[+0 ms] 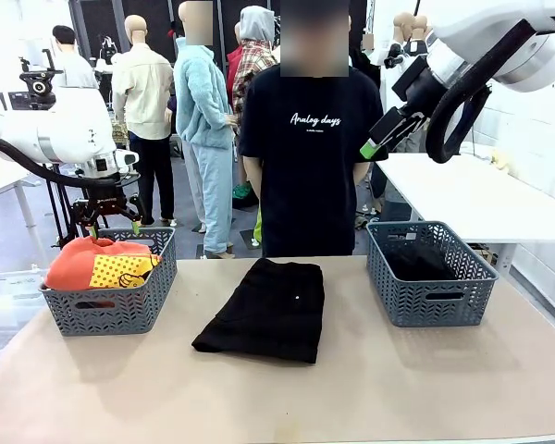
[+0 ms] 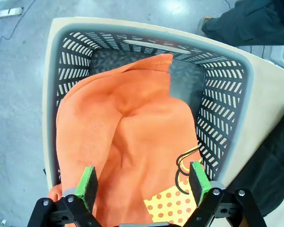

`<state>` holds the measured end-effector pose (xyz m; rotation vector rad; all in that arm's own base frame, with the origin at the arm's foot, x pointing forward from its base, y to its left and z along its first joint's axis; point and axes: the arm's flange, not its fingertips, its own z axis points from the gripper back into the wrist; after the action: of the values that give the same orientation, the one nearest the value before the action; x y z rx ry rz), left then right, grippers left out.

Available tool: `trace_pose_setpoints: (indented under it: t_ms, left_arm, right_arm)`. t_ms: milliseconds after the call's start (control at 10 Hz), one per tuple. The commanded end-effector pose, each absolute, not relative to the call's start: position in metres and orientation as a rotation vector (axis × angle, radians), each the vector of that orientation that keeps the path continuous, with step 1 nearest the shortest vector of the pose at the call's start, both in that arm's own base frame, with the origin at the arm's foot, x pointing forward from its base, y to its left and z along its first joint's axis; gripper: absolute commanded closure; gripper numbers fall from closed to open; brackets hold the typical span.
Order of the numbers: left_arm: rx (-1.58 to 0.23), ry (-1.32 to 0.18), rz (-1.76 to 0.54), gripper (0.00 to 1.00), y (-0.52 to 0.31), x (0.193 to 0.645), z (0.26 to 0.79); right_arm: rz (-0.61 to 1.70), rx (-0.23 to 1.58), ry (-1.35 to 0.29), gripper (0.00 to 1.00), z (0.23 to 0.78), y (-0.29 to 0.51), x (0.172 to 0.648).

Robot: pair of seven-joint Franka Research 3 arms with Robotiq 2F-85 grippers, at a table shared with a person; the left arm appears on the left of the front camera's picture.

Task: Sort the tops and bottoms.
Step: Lift clothes from the center of the table with your right hand.

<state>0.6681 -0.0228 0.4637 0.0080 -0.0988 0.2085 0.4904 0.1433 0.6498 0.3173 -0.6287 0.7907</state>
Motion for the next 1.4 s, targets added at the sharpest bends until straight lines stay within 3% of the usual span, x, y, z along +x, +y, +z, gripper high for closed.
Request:
trace_pose_setpoints:
  t_ms: [0,300,500,700,800,900,1200,1300]
  left_arm:
    - [-0.024,-0.177,0.146,0.0,-0.03,0.655,0.496]
    - [-0.086,-0.339,-0.033,0.0,-0.048,0.601,0.56]
    - [-0.102,-0.369,-0.183,0.0,-0.061,0.574,0.583]
    - [-0.175,-0.301,-0.201,0.0,-0.077,0.569,0.576]
    - [-0.13,-0.311,-0.126,0.0,-0.075,0.582,0.566]
    - [-0.123,-0.339,-0.182,0.0,-0.08,0.569,0.595]
    - [-0.128,-0.321,-0.178,0.0,-0.081,0.572,0.583]
    - [-0.146,-0.379,-0.261,0.0,-0.091,0.554,0.601]
  right_arm:
    - [0.791,0.317,-0.628,0.0,0.649,0.144,0.489]
    - [0.791,0.317,-0.628,0.0,0.649,0.144,0.489]
    - [0.791,0.317,-0.628,0.0,0.649,0.144,0.489]
    - [0.791,0.317,-0.628,0.0,0.649,0.144,0.489]
    - [0.791,0.317,-0.628,0.0,0.649,0.144,0.489]
    - [0.791,0.317,-0.628,0.0,0.649,0.144,0.489]
    - [0.791,0.317,-0.628,0.0,0.649,0.144,0.489]
    - [0.791,0.317,-0.628,0.0,0.649,0.144,0.489]
